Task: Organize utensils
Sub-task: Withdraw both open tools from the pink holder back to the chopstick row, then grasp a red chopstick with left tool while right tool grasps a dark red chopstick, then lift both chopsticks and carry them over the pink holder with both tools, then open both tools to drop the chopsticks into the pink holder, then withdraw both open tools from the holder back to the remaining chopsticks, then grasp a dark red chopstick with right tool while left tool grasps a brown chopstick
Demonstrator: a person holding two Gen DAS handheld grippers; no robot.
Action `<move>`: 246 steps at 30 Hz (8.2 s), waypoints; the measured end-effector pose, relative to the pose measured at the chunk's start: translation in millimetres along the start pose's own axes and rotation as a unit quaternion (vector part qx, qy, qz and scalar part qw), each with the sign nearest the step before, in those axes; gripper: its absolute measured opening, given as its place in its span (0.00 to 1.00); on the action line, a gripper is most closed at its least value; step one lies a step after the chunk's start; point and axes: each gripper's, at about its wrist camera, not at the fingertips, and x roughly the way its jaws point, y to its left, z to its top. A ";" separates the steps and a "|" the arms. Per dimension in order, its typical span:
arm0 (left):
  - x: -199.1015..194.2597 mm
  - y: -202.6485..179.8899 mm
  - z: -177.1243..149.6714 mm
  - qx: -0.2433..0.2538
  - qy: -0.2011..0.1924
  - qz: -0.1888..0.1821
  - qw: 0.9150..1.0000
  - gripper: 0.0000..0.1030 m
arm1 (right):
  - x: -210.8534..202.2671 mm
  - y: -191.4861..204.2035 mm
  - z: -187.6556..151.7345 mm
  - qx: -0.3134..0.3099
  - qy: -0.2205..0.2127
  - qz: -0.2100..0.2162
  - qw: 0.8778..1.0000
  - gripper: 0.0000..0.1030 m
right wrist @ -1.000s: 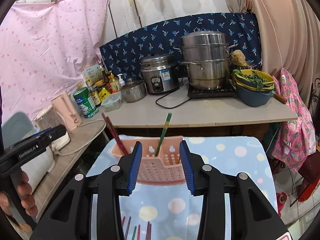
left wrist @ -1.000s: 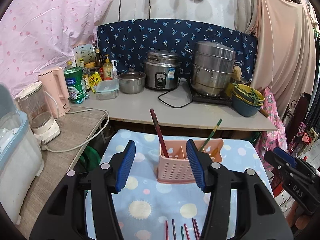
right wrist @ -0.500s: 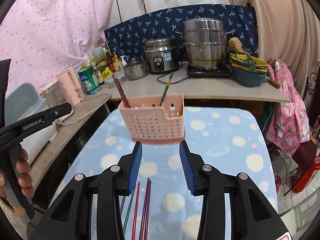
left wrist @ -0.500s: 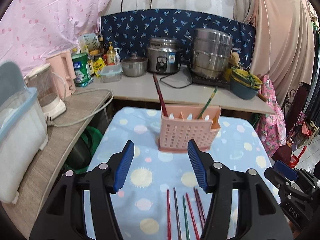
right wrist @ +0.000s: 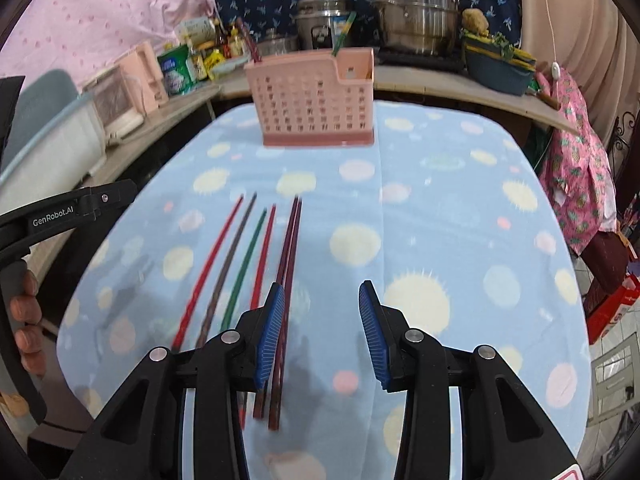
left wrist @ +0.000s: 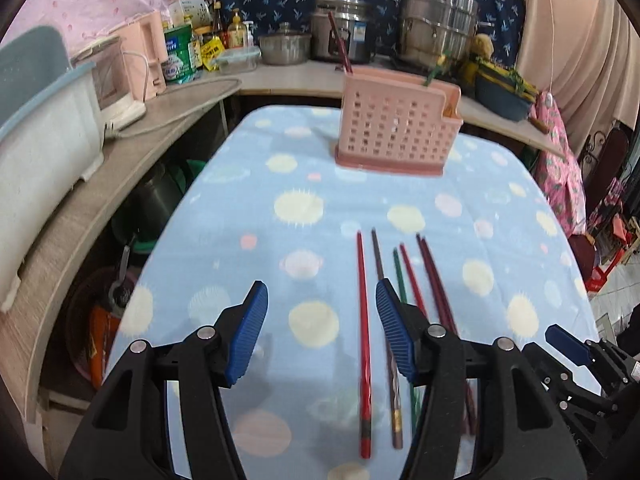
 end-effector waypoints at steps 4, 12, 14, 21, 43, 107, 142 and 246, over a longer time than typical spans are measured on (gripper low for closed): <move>7.0 0.0 -26.5 -0.005 0.022 -0.004 1.000 0.52 | 6.5 7.3 -25.3 -0.010 0.016 0.000 1.000 0.37; 12.1 -8.0 -61.2 0.007 0.045 -0.004 0.999 0.52 | 16.5 14.8 -60.9 -0.016 0.046 0.011 0.999 0.36; 13.5 -8.9 -67.5 0.009 0.051 -0.007 0.999 0.52 | 15.3 14.4 -60.3 -0.016 0.044 0.012 0.999 0.36; 19.6 -10.7 -79.0 0.014 0.063 -0.006 0.998 0.52 | 24.4 19.4 -62.6 -0.024 0.062 0.019 0.998 0.26; 32.8 -22.0 -100.9 0.040 0.089 -0.004 0.995 0.45 | 33.4 18.4 -68.2 -0.026 0.072 0.017 0.997 0.12; -70.4 -0.7 131.4 -0.010 -0.120 -0.052 0.991 0.07 | -71.7 -40.7 143.0 0.050 -0.163 0.058 0.984 0.07; -3.9 -30.7 317.4 -0.024 -0.219 -0.046 0.974 0.07 | 10.2 -42.8 346.3 0.073 -0.229 0.050 0.969 0.07; 23.8 -18.1 -76.6 0.027 0.065 0.017 0.997 0.66 | 37.8 19.8 -68.2 -0.047 0.036 0.019 0.998 0.14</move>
